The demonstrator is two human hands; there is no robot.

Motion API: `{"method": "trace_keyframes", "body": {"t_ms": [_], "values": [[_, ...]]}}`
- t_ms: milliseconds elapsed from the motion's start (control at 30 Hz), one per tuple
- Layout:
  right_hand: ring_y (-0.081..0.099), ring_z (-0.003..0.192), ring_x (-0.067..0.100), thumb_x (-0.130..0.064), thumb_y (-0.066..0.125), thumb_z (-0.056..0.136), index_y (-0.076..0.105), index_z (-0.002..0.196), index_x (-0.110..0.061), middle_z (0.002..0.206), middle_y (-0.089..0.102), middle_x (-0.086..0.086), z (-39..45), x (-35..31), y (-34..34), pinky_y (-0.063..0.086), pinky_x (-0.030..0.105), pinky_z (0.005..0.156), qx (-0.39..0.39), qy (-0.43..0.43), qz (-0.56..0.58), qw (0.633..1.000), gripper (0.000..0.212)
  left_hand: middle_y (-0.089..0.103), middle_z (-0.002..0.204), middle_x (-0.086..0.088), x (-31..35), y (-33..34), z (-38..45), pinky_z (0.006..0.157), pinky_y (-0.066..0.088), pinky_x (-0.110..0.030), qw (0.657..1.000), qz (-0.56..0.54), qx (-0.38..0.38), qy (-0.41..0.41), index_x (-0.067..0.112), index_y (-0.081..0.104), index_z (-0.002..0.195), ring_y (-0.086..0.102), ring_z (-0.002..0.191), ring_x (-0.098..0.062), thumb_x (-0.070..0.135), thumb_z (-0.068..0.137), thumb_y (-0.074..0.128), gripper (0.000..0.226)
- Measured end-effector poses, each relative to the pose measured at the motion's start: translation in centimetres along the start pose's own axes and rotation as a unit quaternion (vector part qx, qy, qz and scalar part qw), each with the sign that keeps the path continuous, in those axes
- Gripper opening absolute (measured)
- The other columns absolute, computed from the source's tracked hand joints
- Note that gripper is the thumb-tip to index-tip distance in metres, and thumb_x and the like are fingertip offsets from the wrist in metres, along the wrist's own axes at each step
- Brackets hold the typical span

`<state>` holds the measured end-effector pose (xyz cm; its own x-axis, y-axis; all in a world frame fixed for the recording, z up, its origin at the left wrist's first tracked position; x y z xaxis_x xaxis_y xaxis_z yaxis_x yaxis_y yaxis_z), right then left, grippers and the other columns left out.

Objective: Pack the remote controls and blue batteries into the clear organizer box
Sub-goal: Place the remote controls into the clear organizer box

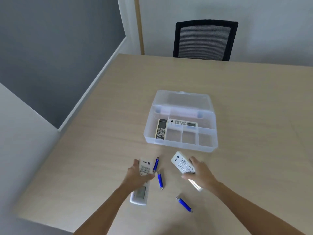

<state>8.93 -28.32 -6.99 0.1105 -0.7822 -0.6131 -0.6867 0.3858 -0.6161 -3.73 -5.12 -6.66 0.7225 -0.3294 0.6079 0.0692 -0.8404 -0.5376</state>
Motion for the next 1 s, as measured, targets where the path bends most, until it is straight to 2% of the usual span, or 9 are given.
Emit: {"method": "trace_keyframes", "body": {"t_ms": [133,267,333,467,633,733,800,900,1000], "values": [[0.061,0.08,0.022,-0.028,0.063,0.085,0.049,0.095,-0.011,0.093,0.063,-0.001,2.2,-4.0,-7.1,0.043,0.023,0.057,0.094,-0.039,0.075,0.992,0.024,0.061,0.086,0.002,6.2,-3.7,1.7,0.06,0.05,-0.026,0.972,-0.214,0.061,0.072,0.014,0.047,0.108,0.06,0.076,-0.018,0.035,0.082,0.072,0.042],[0.063,0.094,0.033,-0.028,0.044,0.091,0.054,0.11,-0.003,0.113,0.066,0.016,7.8,-6.0,-12.3,0.047,0.038,0.077,0.134,0.0,0.066,0.989,0.032,0.068,0.09,0.0,10.3,-5.0,4.3,0.075,0.054,-0.036,0.908,-0.414,0.017,0.064,0.02,0.053,0.108,0.067,0.08,-0.02,0.038,0.096,0.049,0.022],[0.062,0.098,0.035,-0.025,0.047,0.091,0.05,0.118,-0.004,0.116,0.063,0.018,9.4,-5.9,-13.2,0.048,0.039,0.08,0.134,0.013,0.041,0.99,0.034,0.068,0.089,-0.001,11.3,-4.4,4.9,0.072,0.053,-0.035,0.899,-0.434,0.01,0.048,0.022,0.053,0.106,0.067,0.075,-0.018,0.035,0.097,0.046,0.016],[0.057,0.081,0.026,-0.019,0.057,0.088,0.046,0.123,-0.014,0.102,0.063,0.012,10.9,-5.3,-14.1,0.043,0.028,0.06,0.061,-0.017,-0.039,0.997,0.037,0.067,0.087,-0.001,12.2,-2.5,5.2,0.071,0.054,-0.035,0.893,-0.448,0.022,0.031,0.016,0.051,0.115,0.066,0.078,-0.018,0.033,0.098,0.046,0.025],[0.056,0.081,0.025,-0.025,0.066,0.082,0.057,0.11,-0.033,0.099,0.066,0.01,15.5,-6.1,-16.5,0.043,0.034,0.075,-0.043,-0.04,-0.105,0.993,0.03,0.066,0.094,-0.002,14.7,-2.8,7.9,0.074,0.055,-0.039,0.876,-0.477,0.042,0.057,0.013,0.048,0.123,0.066,0.082,-0.019,0.035,0.098,0.046,0.034],[0.06,0.097,0.025,-0.026,0.065,0.081,0.059,0.112,-0.037,0.108,0.065,0.005,19.0,-6.9,-17.6,0.047,0.039,0.088,-0.075,-0.057,-0.111,0.989,0.034,0.063,0.092,-0.001,16.2,-3.5,10.7,0.073,0.056,-0.039,0.867,-0.491,0.058,0.059,0.016,0.041,0.114,0.064,0.079,-0.015,0.032,0.098,0.048,0.023],[0.059,0.104,0.022,-0.022,0.063,0.083,0.058,0.12,-0.034,0.114,0.062,-0.001,20.6,-6.9,-17.4,0.048,0.03,0.088,-0.086,-0.064,-0.107,0.989,0.039,0.062,0.093,-0.001,17.0,-3.5,12.3,0.063,0.057,-0.035,0.864,-0.495,0.067,0.065,0.02,0.036,0.11,0.064,0.078,-0.015,0.028,0.098,0.049,0.019],[0.058,0.09,0.017,-0.021,0.056,0.09,0.059,0.124,-0.02,0.101,0.058,-0.005,22.4,-6.7,-16.6,0.044,0.013,0.069,-0.083,-0.059,-0.101,0.99,0.033,0.061,0.1,-0.004,18.1,-2.9,14.5,0.059,0.06,-0.036,0.858,-0.502,0.083,0.069,0.027,0.033,0.114,0.064,0.086,-0.019,0.022,0.098,0.049,0.024],[0.06,0.091,0.02,-0.043,0.037,0.095,0.065,0.113,-0.01,0.102,0.066,0.003,22.8,-7.3,-16.1,0.047,0.032,0.081,-0.028,-0.092,-0.047,0.994,0.047,0.059,0.103,-0.003,19.5,-1.7,16.1,0.077,0.057,-0.054,0.853,-0.507,0.103,0.061,0.026,0.033,0.115,0.064,0.089,-0.022,0.016,0.096,0.051,0.028]]}}
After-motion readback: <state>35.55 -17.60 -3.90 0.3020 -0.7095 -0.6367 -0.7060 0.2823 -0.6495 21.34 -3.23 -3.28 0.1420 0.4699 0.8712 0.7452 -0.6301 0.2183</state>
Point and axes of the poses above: each hand's wrist, its own z-axis towards the middle knuckle, its own y-axis out of the palm, x = y × z, the point moved 1 cm from there along z, towards the middle knuckle
